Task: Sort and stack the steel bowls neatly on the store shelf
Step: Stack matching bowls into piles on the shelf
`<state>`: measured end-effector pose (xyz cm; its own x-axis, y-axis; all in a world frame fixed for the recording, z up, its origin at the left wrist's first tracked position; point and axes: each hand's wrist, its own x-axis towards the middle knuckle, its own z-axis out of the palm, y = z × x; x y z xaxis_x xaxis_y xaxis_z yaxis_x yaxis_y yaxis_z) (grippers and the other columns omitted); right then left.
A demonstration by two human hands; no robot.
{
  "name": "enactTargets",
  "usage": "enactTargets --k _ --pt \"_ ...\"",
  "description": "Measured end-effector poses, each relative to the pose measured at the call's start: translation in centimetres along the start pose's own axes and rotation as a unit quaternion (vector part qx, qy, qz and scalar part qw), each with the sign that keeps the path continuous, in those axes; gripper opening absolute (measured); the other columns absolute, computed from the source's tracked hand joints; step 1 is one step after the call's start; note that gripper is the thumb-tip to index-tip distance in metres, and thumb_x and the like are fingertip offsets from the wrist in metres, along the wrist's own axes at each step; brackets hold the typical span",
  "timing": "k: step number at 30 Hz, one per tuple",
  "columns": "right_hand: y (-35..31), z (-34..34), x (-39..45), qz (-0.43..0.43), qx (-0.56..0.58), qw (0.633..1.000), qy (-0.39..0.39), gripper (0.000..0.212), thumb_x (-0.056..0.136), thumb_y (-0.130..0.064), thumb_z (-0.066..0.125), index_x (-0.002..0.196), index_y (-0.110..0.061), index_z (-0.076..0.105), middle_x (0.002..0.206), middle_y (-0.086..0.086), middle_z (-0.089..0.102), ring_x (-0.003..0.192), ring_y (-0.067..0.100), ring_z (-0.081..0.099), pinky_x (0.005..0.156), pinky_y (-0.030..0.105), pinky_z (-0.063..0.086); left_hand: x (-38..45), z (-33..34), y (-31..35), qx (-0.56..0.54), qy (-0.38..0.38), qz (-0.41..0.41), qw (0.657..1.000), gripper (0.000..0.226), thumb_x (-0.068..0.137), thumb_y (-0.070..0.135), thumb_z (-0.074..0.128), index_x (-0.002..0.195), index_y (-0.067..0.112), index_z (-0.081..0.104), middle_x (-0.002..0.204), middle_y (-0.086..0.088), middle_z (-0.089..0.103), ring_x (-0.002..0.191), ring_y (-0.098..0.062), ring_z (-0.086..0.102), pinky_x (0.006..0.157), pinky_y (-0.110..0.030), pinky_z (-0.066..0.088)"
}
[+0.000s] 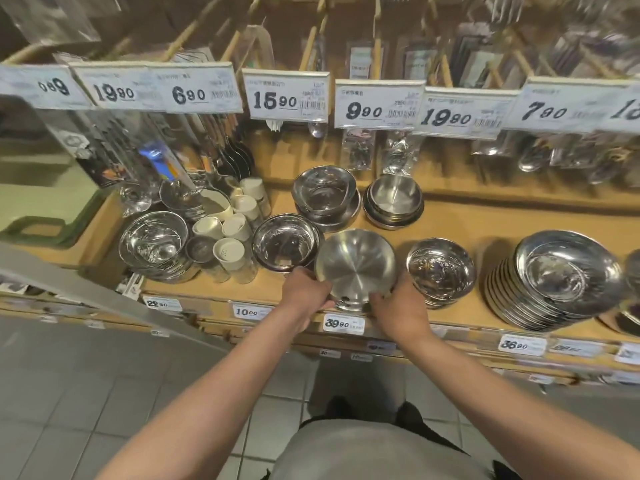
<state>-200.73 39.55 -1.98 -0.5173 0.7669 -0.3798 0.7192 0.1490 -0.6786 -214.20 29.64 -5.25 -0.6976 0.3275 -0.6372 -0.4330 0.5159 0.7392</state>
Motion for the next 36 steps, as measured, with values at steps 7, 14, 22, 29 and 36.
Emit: enactTargets --k 7,14,22,29,36 --pt "-0.1 -0.4 0.6 -0.001 -0.024 1.000 0.005 0.042 0.091 -0.016 0.067 0.132 -0.007 0.057 0.119 0.015 0.070 0.111 0.035 0.065 0.078 0.025 0.040 -0.1 -0.1 0.7 0.085 0.011 0.011 0.996 0.024 0.086 0.009 0.068 0.106 0.001 0.059 0.098 -0.018 0.069 0.082 -0.030 0.073 0.069 -0.039 0.063" --pt "-0.7 -1.1 1.0 0.009 -0.041 0.999 -0.003 0.034 0.087 -0.005 0.061 0.121 0.001 0.063 0.105 0.020 0.070 0.096 0.036 0.066 0.072 0.029 0.045 -1.0 -0.6 1.4 0.268 0.047 0.103 0.957 0.012 0.088 0.020 0.064 0.092 0.009 0.062 0.088 -0.004 0.064 0.070 -0.016 0.055 0.048 -0.023 0.032" --pt "-0.9 -1.5 1.3 0.019 -0.078 0.997 -0.011 0.022 0.090 -0.010 0.064 0.105 0.006 0.069 0.094 0.019 0.069 0.079 0.027 0.057 0.067 0.027 0.042 -0.8 -0.4 2.6 0.273 0.033 0.081 0.958 0.033 0.090 0.020 0.065 0.116 0.004 0.056 0.106 -0.012 0.066 0.093 -0.031 0.069 0.080 -0.041 0.060" --pt "-0.7 -1.2 1.1 0.037 -0.063 0.997 -0.019 0.021 0.091 -0.012 0.064 0.102 0.006 0.069 0.092 0.017 0.068 0.076 0.026 0.059 0.056 0.023 0.040 -0.8 -0.7 3.3 0.302 0.030 0.057 0.951 0.027 0.093 0.024 0.065 0.073 0.013 0.052 0.054 0.003 0.057 0.024 0.003 0.046 0.024 -0.011 0.026" --pt "-0.5 -1.8 1.7 0.031 -0.057 0.998 -0.025 0.009 0.091 -0.013 0.065 0.090 -0.004 0.066 0.087 0.012 0.066 0.069 0.020 0.057 0.045 0.020 0.035 -1.2 -0.5 3.3 0.299 0.021 0.052 0.953 0.031 0.095 0.018 0.064 0.071 0.012 0.045 0.060 -0.002 0.062 0.023 0.006 0.046 0.024 -0.012 0.028"
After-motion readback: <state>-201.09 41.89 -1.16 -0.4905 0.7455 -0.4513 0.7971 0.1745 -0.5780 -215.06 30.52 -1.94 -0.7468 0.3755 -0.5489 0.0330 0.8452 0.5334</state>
